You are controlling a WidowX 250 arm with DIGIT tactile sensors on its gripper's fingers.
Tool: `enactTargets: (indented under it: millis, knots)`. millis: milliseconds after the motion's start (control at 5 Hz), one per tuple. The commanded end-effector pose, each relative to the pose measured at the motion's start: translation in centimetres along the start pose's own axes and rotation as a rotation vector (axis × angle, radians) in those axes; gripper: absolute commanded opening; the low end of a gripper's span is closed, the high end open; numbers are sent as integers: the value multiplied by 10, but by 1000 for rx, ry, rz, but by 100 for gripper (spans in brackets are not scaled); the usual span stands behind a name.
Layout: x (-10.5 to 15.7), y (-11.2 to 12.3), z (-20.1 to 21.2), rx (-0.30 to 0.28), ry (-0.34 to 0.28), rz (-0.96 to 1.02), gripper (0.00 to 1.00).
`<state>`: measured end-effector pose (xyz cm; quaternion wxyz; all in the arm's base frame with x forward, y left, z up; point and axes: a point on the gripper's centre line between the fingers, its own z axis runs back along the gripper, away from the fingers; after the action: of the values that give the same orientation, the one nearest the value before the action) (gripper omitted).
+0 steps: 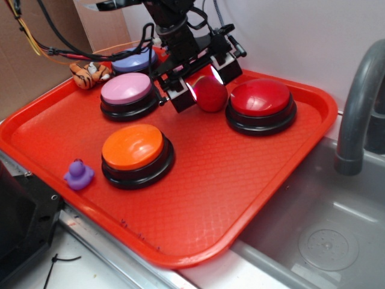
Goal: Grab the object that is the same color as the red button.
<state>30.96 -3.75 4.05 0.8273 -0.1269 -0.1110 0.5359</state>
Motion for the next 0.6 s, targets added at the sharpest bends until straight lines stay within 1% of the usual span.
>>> enactTargets:
  millis: [0, 200, 400]
  knots:
    - [7, -1, 17, -24, 45, -39, 0]
    - [11, 5, 42, -19, 59, -170, 0]
    - [10, 8, 76, -13, 24, -330, 0]
